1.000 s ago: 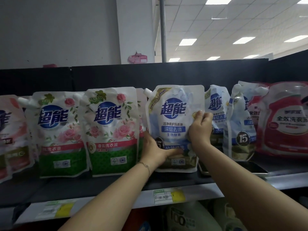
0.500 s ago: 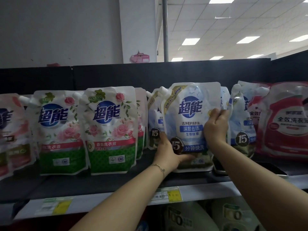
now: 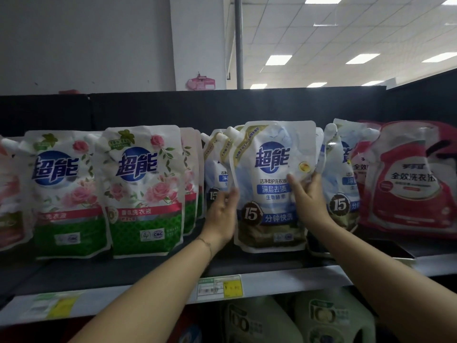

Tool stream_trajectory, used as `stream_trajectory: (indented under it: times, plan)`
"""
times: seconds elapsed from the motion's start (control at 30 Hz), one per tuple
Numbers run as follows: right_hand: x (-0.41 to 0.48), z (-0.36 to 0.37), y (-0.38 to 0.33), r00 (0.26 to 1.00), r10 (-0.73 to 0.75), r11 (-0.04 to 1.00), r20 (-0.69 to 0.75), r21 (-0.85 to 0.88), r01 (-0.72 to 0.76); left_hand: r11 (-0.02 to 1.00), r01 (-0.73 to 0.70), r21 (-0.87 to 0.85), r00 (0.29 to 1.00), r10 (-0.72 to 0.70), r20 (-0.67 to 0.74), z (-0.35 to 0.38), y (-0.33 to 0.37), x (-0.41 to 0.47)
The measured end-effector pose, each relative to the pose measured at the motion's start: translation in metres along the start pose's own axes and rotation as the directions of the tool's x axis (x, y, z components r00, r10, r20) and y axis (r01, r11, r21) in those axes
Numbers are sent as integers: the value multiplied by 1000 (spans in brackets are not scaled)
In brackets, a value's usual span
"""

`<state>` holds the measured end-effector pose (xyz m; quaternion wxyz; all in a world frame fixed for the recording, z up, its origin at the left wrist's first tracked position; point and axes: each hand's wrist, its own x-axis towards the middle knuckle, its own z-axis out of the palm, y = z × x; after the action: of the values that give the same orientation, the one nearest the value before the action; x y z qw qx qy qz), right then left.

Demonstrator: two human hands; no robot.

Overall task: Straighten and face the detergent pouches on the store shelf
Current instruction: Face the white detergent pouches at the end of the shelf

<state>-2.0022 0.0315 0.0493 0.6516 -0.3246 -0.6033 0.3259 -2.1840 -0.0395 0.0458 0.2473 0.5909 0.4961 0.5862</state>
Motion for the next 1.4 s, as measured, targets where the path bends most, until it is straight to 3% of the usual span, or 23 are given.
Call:
stream_trajectory:
  times: [0.07,0.13,0.2,0.27,0.4,0.57,0.97,1.27,1.4]
  plan:
    - [-5,-5,6,994,47,999,102,-19,-45,996,68,59,986,-58,-158,-5,-2,13]
    - [-10,-7,11,987,46,987,156,-160,-21,975,157,159,972,-124,-199,-7,-6,27]
    - [-16,-9,14,984,77,951,163,-309,-23,955,245,166,966,-225,-130,-6,-12,39]
    - [-19,-12,17,971,116,943,209,-330,-42,946,299,130,954,-297,-32,-5,-19,47]
    - [-18,-13,15,943,191,899,273,-434,-57,942,326,82,940,-333,78,-11,-28,52]
    - [-16,-5,14,945,210,903,250,-420,-90,938,296,182,955,-295,-31,-5,-28,59]
    - [-23,12,16,938,171,942,301,-329,-66,840,402,363,915,-357,-189,-13,-24,52]
    - [-29,23,13,950,132,949,282,-314,-39,795,476,377,879,-414,-236,-22,-25,48]
    - [-31,27,15,952,113,954,285,-300,-23,819,485,305,870,-417,-263,-24,-22,47]
